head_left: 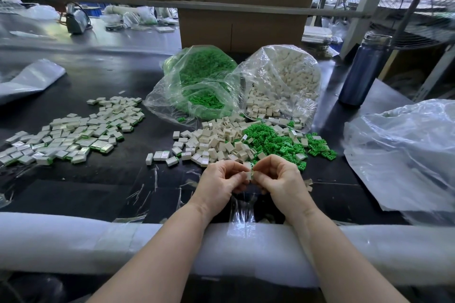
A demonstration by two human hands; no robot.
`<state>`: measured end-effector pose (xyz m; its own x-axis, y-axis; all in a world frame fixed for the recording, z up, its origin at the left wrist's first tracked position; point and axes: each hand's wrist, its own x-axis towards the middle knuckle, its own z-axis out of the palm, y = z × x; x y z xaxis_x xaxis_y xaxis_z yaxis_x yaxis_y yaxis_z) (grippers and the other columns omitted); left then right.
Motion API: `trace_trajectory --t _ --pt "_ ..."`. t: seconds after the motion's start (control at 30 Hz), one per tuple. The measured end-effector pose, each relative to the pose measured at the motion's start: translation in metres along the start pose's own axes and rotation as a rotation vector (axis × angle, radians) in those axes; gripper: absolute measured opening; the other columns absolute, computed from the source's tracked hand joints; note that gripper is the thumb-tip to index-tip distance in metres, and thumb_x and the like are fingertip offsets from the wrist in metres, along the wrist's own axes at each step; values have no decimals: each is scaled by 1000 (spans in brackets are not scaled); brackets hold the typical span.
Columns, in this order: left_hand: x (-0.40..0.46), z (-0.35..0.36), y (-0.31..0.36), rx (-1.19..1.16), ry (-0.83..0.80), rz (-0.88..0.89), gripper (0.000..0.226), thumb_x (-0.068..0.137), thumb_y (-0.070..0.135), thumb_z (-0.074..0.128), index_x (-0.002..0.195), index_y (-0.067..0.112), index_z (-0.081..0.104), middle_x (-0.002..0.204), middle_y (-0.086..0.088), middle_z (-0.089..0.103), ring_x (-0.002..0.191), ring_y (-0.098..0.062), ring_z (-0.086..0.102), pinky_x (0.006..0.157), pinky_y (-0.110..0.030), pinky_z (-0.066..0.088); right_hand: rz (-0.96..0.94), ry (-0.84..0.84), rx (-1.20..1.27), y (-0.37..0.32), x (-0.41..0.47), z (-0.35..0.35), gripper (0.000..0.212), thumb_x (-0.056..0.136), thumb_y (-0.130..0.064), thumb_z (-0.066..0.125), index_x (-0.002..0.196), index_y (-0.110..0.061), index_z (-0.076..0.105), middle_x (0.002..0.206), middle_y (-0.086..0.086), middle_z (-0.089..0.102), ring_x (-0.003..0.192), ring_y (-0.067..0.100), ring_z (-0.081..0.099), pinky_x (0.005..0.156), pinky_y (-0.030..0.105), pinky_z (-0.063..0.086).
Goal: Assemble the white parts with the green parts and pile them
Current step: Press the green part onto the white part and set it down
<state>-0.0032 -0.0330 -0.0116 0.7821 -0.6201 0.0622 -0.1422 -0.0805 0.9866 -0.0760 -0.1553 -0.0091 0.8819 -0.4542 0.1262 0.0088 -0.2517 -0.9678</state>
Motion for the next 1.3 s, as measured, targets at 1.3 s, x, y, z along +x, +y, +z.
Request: trace_trajectory --t 1.3 --pt "0 -2 -1 15 10 46 12 91 12 55 87 5 63 71 -3 62 56 -3 59 60 -14 50 87 -22 237 2 0 -4 13 85 -1 63 75 -8 66 58 2 67 52 8 62 49 17 49"
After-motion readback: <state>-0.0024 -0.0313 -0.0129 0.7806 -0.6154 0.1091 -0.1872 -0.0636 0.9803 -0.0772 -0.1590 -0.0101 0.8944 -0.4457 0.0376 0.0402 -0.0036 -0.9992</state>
